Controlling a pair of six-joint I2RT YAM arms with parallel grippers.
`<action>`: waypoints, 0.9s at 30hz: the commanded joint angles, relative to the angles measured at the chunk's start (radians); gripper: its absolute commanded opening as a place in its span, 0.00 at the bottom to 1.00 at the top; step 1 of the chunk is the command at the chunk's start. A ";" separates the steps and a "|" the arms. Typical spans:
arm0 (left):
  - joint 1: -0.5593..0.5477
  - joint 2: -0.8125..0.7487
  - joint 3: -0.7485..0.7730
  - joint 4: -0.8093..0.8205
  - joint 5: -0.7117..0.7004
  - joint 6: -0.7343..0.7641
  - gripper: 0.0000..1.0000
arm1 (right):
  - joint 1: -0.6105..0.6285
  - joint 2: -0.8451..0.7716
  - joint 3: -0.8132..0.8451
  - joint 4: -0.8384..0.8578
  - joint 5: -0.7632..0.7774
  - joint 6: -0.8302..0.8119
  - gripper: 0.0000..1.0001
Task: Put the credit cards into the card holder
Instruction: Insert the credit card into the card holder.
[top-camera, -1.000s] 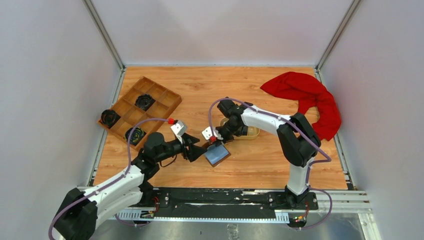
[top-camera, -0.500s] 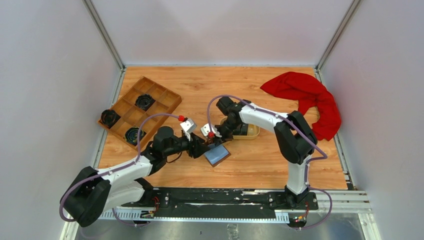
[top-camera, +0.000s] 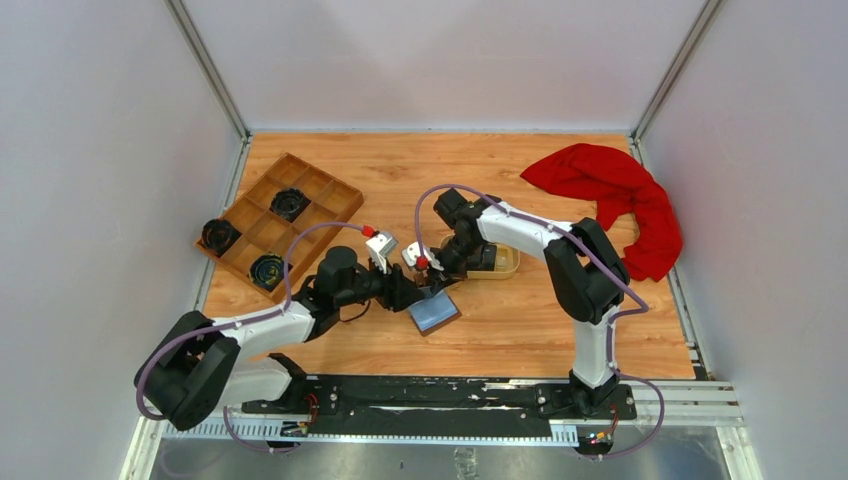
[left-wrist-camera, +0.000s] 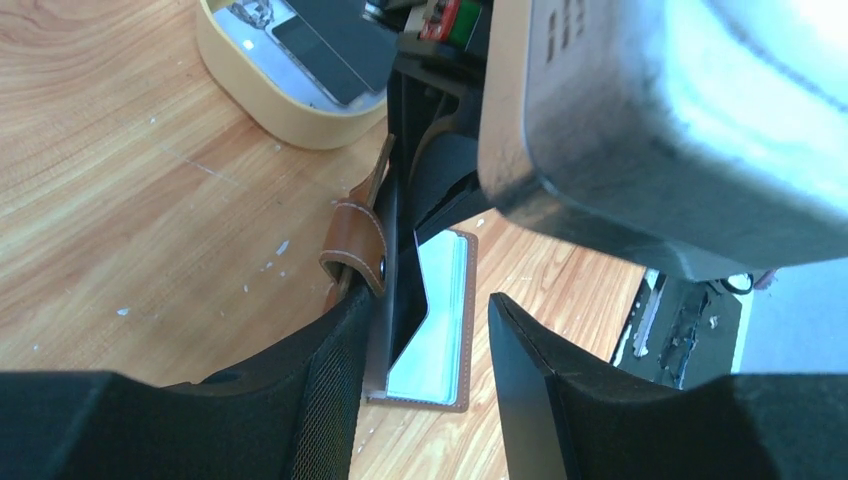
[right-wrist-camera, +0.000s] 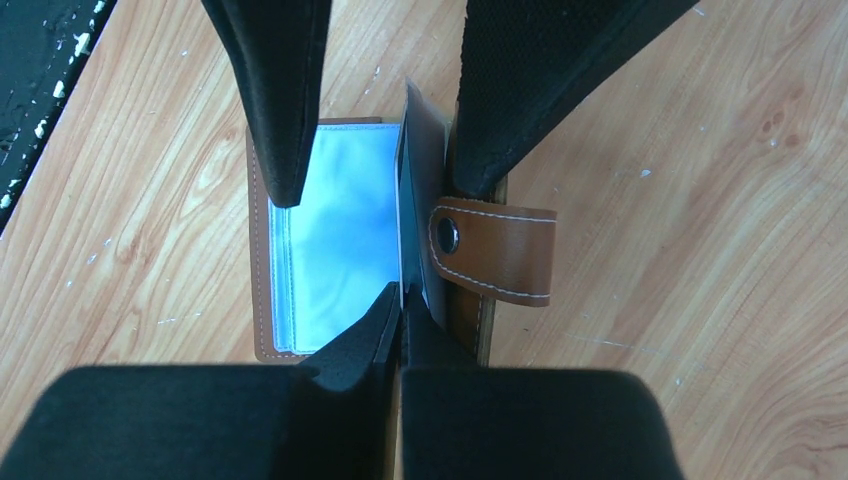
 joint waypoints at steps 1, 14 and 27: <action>-0.004 0.009 0.038 0.027 -0.003 -0.013 0.50 | -0.007 0.044 0.001 -0.079 0.003 0.021 0.00; -0.004 0.046 0.044 0.009 -0.021 0.094 0.35 | -0.007 0.061 0.017 -0.088 -0.003 0.039 0.00; -0.004 0.084 0.065 -0.007 -0.035 0.135 0.00 | -0.008 0.068 0.022 -0.087 -0.007 0.055 0.01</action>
